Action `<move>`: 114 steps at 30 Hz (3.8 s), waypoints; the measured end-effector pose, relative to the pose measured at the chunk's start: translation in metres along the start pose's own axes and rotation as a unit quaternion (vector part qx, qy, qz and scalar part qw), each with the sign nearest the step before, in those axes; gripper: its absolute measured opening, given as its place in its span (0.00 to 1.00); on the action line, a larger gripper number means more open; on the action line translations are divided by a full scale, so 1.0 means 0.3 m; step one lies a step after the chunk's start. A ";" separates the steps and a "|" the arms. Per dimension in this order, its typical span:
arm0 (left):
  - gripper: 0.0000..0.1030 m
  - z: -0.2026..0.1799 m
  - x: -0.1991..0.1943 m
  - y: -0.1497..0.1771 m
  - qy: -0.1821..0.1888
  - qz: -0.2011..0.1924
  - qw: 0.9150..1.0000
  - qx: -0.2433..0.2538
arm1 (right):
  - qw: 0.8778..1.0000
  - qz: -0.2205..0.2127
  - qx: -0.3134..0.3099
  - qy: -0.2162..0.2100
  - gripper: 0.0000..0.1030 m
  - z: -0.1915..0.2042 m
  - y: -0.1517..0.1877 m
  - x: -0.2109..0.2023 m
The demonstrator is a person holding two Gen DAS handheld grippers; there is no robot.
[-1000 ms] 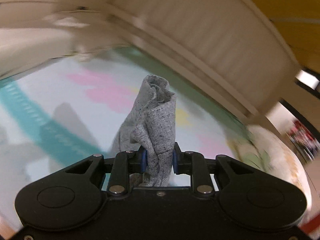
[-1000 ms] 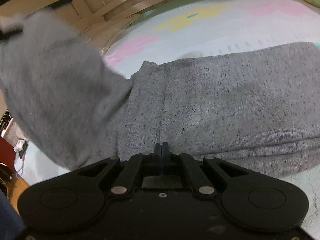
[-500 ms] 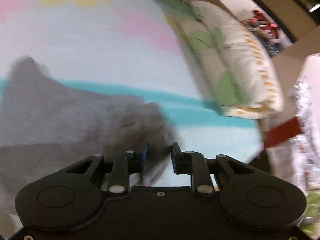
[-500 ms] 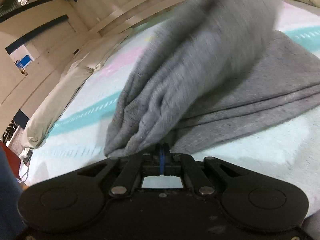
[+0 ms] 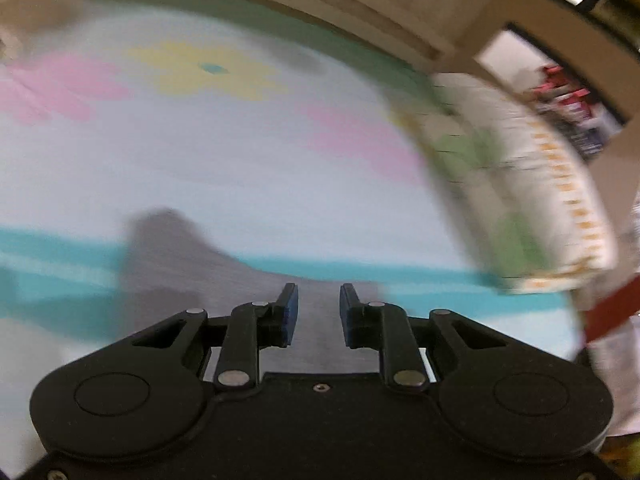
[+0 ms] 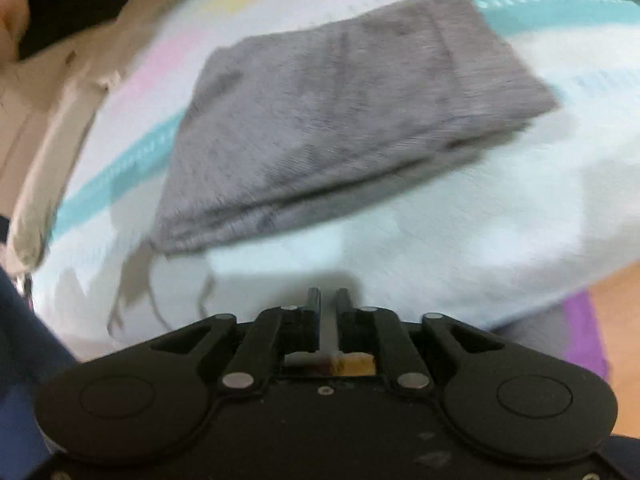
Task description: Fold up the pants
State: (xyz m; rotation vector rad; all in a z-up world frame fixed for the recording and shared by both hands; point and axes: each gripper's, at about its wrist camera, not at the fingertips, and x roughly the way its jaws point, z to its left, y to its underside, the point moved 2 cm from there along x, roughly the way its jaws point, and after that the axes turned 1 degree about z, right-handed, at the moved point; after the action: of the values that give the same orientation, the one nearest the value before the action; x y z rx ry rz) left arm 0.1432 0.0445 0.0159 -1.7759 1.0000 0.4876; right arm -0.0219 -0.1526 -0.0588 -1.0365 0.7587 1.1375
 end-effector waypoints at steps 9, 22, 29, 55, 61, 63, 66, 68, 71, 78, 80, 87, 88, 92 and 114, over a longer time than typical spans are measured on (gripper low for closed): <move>0.30 0.138 0.087 0.098 -0.036 0.067 0.997 -0.030 | 0.997 -0.071 -0.007 0.015 0.34 -0.141 -0.223 -0.298; 0.31 0.173 0.091 0.135 -0.056 0.076 0.995 -0.011 | 0.996 -0.082 -0.008 0.026 0.39 -0.271 -0.705 -0.051; 0.31 0.207 0.136 0.148 -0.057 0.098 0.993 -0.026 | 0.997 -0.073 -0.032 0.015 0.40 -0.310 -0.776 0.070; 0.31 0.168 0.118 0.151 -0.078 0.056 0.995 -0.017 | 0.948 -0.179 -0.261 0.013 0.09 -0.085 -0.721 -0.058; 0.31 0.152 0.112 0.169 -0.066 0.067 0.996 0.004 | 0.965 -0.126 -0.212 0.090 0.17 -0.205 -0.719 0.057; 0.31 0.139 0.114 0.177 -0.064 0.072 0.995 0.012 | 0.970 -0.143 -0.186 0.062 0.23 -0.202 -0.709 0.006; 0.35 0.127 0.125 0.225 -0.071 0.092 0.993 0.038 | 0.978 -0.121 -0.169 0.027 0.28 -0.185 -0.676 -0.003; 0.39 0.124 0.129 0.270 -0.073 0.100 0.991 0.051 | 0.978 -0.084 -0.188 0.038 0.32 -0.167 -0.642 0.036; 0.41 0.109 0.108 0.310 -0.077 0.088 0.990 0.078 | 0.967 -0.044 -0.240 0.079 0.41 -0.133 -0.583 0.128; 0.43 0.142 0.108 0.281 -0.067 0.110 0.992 0.016 | 0.969 -0.058 -0.220 0.101 0.48 -0.124 -0.567 0.143; 0.43 0.152 0.113 0.269 -0.067 0.117 0.991 -0.007 | 0.971 -0.056 -0.209 0.101 0.50 -0.134 -0.575 0.143; 0.42 0.150 0.103 0.247 -0.081 0.101 0.992 -0.009 | 0.986 -0.053 -0.134 0.079 0.58 -0.194 -0.581 0.135; 0.42 0.150 0.100 0.243 -0.087 0.097 0.992 -0.004 | 0.989 -0.050 -0.122 0.074 0.59 -0.205 -0.584 0.136; 0.42 0.164 0.091 0.225 -0.109 0.080 0.991 0.013 | 0.995 -0.038 -0.078 0.051 0.65 -0.249 -0.598 0.144; 0.45 0.323 0.176 0.171 -0.139 0.085 0.985 -0.055 | 0.998 -0.028 -0.052 -0.003 0.77 -0.297 -0.630 0.188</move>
State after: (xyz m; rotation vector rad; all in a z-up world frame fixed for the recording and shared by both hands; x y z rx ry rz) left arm 0.1436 0.1023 -0.0912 -1.6692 0.9436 0.8876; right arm 0.1771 -0.2309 -0.0917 -1.1338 0.6678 1.1402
